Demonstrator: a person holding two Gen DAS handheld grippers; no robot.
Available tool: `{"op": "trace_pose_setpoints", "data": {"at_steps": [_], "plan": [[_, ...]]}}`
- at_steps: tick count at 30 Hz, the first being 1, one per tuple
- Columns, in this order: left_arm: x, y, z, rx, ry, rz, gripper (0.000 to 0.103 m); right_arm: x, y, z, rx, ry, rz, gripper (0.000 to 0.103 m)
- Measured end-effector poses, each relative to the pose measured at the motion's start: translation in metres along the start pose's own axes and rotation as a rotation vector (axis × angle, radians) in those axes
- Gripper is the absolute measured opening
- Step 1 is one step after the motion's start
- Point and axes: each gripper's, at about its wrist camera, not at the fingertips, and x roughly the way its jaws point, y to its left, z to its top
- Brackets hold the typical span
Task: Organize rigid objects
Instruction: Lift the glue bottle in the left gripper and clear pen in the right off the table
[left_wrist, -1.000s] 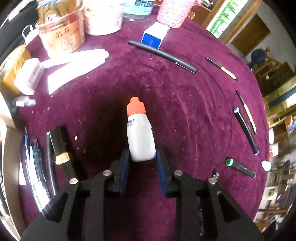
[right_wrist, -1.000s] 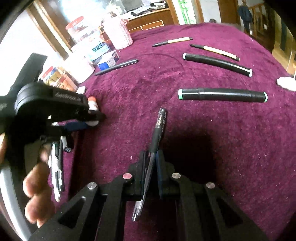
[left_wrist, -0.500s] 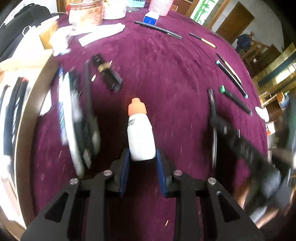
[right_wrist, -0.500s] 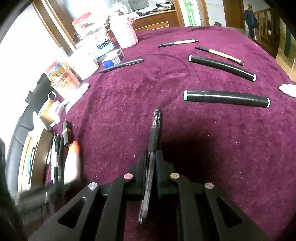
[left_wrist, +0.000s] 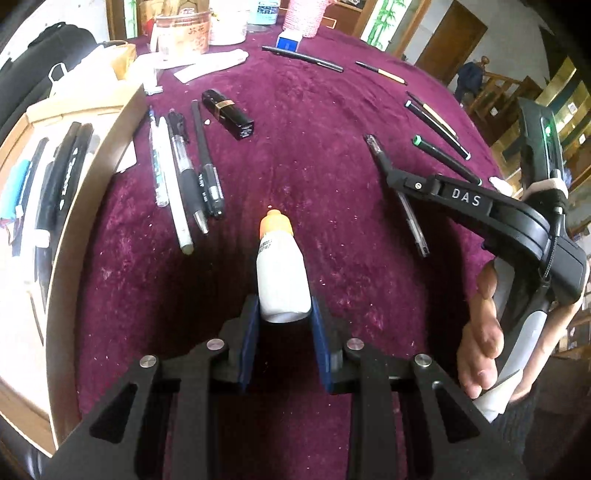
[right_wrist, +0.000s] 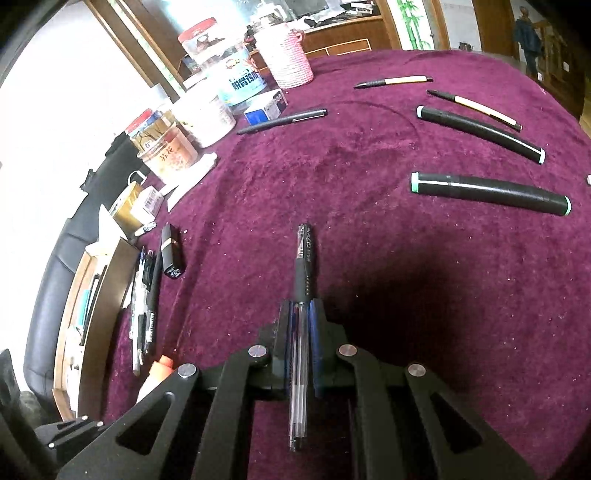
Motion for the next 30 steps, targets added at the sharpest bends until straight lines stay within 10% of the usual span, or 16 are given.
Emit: {"op": "trace_pose_setpoints", "data": {"at_steps": [30], "plan": [[-0.002,0.010,-0.016,0.081,0.038,-0.045,0.025,-0.004,0.032,-0.044,0.002,0.007,0.053,0.008]]}}
